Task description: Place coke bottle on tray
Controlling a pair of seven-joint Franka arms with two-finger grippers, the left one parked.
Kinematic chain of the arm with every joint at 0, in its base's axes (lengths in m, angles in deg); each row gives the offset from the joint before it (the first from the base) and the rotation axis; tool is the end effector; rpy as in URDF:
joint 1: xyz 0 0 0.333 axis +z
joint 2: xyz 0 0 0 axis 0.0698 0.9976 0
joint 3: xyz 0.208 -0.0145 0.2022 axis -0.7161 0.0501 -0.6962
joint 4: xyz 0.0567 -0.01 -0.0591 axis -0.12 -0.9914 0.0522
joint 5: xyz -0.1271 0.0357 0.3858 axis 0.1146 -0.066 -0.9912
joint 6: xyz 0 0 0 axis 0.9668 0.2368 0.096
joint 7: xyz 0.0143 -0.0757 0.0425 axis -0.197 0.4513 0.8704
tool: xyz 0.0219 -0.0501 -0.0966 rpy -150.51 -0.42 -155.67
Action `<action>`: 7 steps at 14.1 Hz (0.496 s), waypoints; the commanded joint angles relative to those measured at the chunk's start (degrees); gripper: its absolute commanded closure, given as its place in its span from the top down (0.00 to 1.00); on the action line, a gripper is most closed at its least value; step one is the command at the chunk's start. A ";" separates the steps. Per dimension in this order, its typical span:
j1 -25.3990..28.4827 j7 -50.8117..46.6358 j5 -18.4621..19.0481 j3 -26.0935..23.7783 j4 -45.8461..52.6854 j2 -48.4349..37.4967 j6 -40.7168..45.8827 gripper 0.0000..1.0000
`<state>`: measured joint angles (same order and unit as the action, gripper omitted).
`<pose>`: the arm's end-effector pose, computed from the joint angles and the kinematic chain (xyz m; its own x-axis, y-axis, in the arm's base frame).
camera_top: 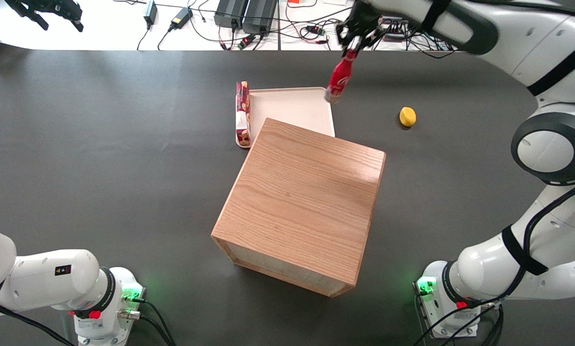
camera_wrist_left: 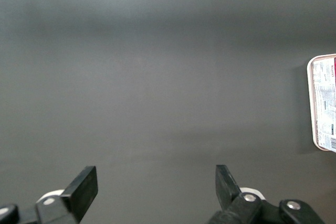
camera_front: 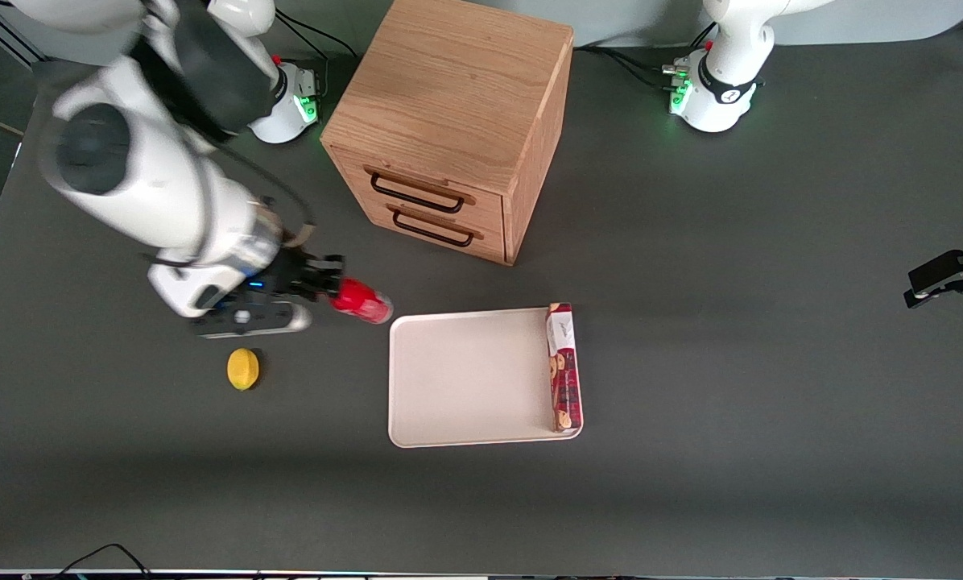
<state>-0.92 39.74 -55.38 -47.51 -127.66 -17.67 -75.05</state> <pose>0.6050 0.3240 0.4915 0.9994 -0.0329 -0.0091 -0.0336 -0.9949 -0.0951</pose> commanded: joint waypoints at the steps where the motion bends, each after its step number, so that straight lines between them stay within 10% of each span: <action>1: -0.89 -8.66 6.08 -2.71 -5.64 1.39 -6.10 0.00; 7: 0.08 -20.63 19.01 -4.55 -9.77 9.30 -12.07 0.00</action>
<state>-0.52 23.89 -40.03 -50.43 -136.40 -9.87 -84.41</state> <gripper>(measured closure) 0.687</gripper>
